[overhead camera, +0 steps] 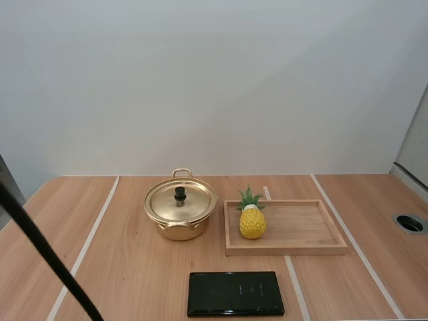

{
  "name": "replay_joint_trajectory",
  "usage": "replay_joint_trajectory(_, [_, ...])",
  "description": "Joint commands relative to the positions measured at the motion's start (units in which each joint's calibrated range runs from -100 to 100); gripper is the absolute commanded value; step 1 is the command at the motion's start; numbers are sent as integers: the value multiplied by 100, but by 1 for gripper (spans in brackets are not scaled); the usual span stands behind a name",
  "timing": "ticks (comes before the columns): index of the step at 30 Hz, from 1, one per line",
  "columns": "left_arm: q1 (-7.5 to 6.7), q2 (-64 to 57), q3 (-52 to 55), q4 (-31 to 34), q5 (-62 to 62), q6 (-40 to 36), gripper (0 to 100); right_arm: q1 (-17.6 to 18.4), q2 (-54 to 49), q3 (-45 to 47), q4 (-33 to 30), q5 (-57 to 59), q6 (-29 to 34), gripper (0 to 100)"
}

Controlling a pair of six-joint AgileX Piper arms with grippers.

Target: Open the pot, put the grape inside, and close it

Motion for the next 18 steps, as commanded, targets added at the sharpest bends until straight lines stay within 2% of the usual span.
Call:
replay_joint_trajectory(1, [0,-452,248,-46,-282,-40,3,-30,-307,123,31,-94,-37,0])
replay_joint_trajectory(9, [-168,-956,335,217,84,-40,3,-39,-839,627,152,143,-37,0])
replay_joint_trajectory(13, [-180,-956,388,457,549,-40,3,-47,-839,637,126,516,-37,0])
replay_joint_trajectory(18, [-180,-956,569,541,398,-85,3,-47,-839,662,147,380,-37,0])
